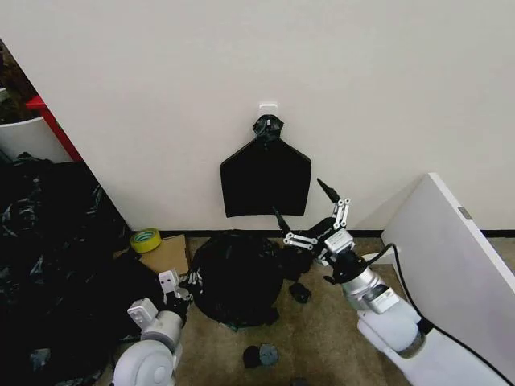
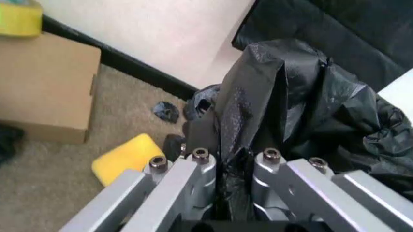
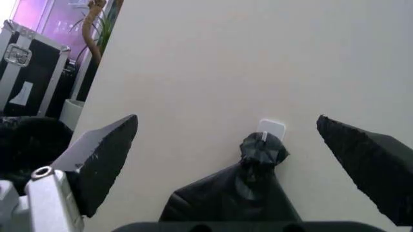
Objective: Place the garbage bag over the trash bin.
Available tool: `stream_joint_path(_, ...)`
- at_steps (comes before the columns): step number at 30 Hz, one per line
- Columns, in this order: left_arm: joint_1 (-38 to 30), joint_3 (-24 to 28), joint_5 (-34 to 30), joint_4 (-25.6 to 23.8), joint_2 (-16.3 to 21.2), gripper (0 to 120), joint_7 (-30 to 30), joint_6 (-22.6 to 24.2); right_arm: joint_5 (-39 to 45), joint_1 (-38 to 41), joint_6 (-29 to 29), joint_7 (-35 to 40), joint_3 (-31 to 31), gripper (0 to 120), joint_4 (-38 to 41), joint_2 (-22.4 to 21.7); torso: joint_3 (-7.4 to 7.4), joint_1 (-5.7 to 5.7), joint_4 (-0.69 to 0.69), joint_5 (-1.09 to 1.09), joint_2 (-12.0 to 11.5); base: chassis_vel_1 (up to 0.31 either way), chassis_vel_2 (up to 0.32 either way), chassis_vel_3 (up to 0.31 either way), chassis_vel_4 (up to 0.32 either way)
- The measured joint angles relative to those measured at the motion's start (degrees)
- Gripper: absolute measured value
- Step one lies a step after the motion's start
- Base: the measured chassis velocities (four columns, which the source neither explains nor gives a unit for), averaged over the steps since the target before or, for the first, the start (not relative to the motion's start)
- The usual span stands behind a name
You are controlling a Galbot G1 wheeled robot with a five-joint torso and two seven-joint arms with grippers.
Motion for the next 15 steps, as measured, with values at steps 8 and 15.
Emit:
stream_joint_path(8,0.25,0.52,3.19,6.42,-4.50,5,7.19,-7.42,-0.05,-0.91,0.77,-0.15,-0.10,100,-0.22,0.87,0.00,0.00,0.00,0.00,0.01,0.000,0.000,0.000,0.000)
stream_joint_path(15,0.54,0.87,4.35,8.05,-6.00,11,6.83,-7.95,0.04,-1.30,1.05,-0.37,-0.15,100,-0.13,0.85,0.00,0.00,0.00,0.01,0.01,0.000,0.000,0.000,0.000)
